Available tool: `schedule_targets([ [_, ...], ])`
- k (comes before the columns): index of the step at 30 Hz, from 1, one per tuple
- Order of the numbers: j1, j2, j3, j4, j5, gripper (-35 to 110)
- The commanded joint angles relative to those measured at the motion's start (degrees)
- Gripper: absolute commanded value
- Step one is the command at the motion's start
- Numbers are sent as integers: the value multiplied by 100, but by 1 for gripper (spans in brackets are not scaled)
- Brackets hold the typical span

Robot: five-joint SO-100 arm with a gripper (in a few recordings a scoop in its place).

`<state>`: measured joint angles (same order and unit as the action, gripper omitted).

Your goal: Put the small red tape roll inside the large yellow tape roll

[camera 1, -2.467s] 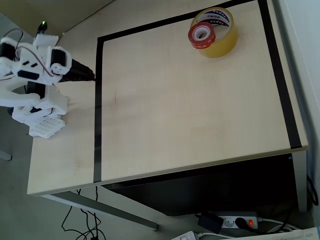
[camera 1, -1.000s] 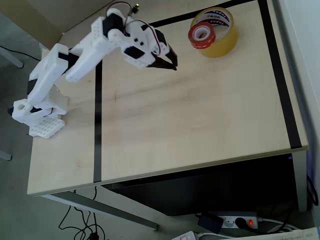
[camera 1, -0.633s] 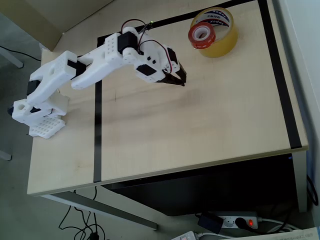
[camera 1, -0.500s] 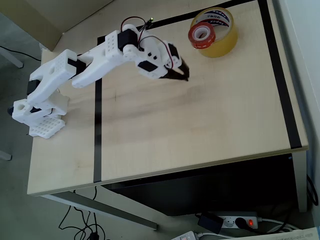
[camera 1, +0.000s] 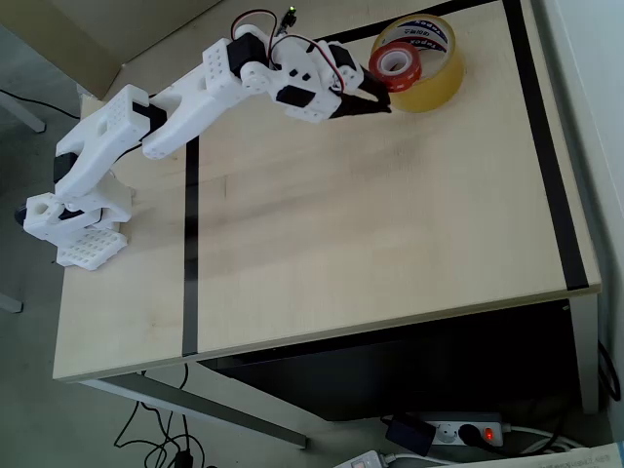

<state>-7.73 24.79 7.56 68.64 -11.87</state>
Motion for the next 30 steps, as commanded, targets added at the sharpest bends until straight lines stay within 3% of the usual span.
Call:
schedule_targets([
  [1, -114, 387, -404, -404, -79, 0],
  [17, -167, 281, -404, -589, -167, 0],
  [21, 44, 246, -633, 149, -141, 0],
  [25, 352, -360, -2092, 1468, -132, 0],
  [30, 677, 211, -2145, 2426, 70, 0],
])
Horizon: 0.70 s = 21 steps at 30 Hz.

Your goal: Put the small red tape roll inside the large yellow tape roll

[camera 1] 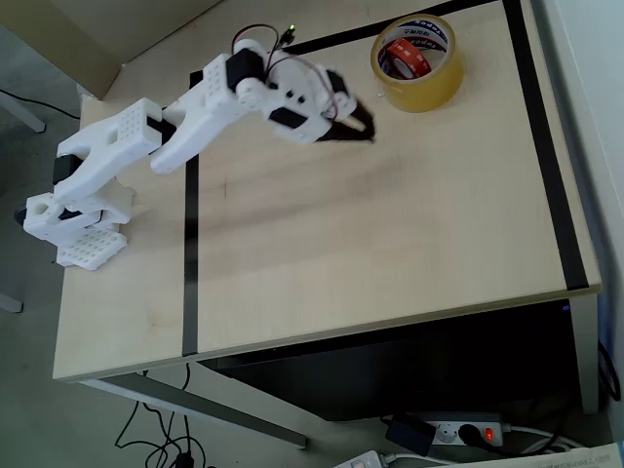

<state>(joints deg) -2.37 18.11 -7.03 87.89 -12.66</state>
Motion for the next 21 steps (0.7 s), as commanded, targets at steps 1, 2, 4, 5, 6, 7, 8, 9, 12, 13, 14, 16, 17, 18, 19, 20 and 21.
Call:
schedule_targets([
  [1, 167, 1055, -686, 606, 220, 0],
  [2, 167, 1257, -686, 703, 229, 0],
  [4, 132, 1696, -686, 914, 237, 0],
  [5, 97, 1925, -686, 1028, 237, 0],
  [6, 53, 2171, -686, 1169, 237, 0],
  [7, 18, 2417, -686, 1310, 237, 0],
  [8, 0, 2646, -677, 1459, 237, 0],
  [9, -18, 2856, -668, 1573, 237, 0],
  [12, -9, 3964, 466, 1573, 237, 0],
  [13, 0, 4245, 747, 1573, 237, 0],
  [14, 0, 4570, 1072, 1573, 237, 0],
  [16, -26, 5186, 1696, 1573, 246, 0],
  [17, -44, 5476, 1951, 1573, 281, 0],
  [18, -53, 5757, 2171, 1573, 325, 0],
  [19, -62, 6021, 2347, 1573, 378, 0],
  [20, -62, 6302, 2558, 1573, 439, 0],
  [21, -79, 6618, 2848, 1573, 501, 0],
])
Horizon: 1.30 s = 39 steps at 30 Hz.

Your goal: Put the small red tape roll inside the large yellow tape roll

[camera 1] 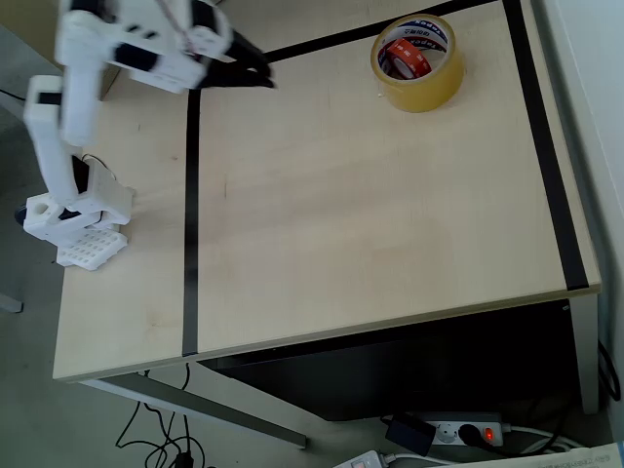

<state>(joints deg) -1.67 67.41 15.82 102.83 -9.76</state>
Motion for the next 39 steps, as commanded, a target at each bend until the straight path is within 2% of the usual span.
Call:
schedule_targets([
  [1, -167, 1995, 888, 79, 229, 0],
  [5, -167, 3428, 2716, -246, 475, 0],
  [9, -105, 6179, 6680, -2294, 492, 0],
  [11, -123, 7453, 8402, -2971, 475, 2],
  [17, 26, 9422, 11320, -3278, 527, 0],
  [21, 220, 10327, 12577, -3366, 598, 0],
  [29, 404, 11109, 14001, -3823, 729, 0],
  [33, 413, 12296, 14924, -3551, 800, 0],
  [39, 422, 12357, 15504, -3524, 967, 0],
])
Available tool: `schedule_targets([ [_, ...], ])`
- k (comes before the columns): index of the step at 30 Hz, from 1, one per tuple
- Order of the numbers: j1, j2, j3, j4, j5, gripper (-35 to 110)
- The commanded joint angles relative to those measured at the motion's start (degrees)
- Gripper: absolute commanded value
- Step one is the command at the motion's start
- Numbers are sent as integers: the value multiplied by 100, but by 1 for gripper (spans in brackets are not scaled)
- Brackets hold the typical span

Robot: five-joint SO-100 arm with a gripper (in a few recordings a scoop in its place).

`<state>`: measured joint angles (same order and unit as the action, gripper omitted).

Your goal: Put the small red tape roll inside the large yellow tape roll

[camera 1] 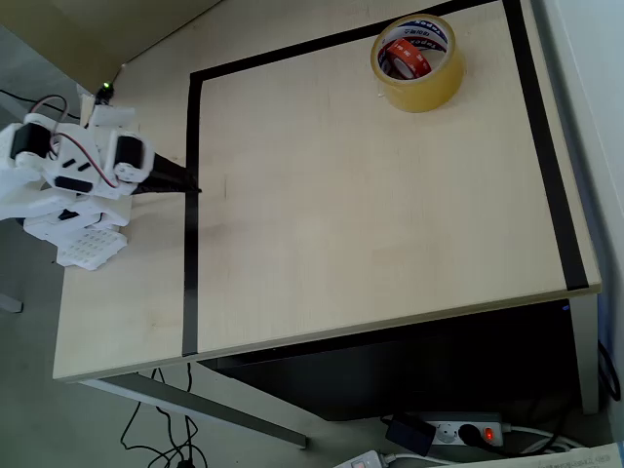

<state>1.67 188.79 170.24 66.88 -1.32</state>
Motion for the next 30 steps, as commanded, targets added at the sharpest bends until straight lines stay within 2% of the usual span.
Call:
schedule_targets([
  [1, 79, 220, 114, 79, 176, 0],
  [13, -272, 229, 756, 255, 563, 0],
  [30, -413, 229, 835, 422, 563, 0],
])
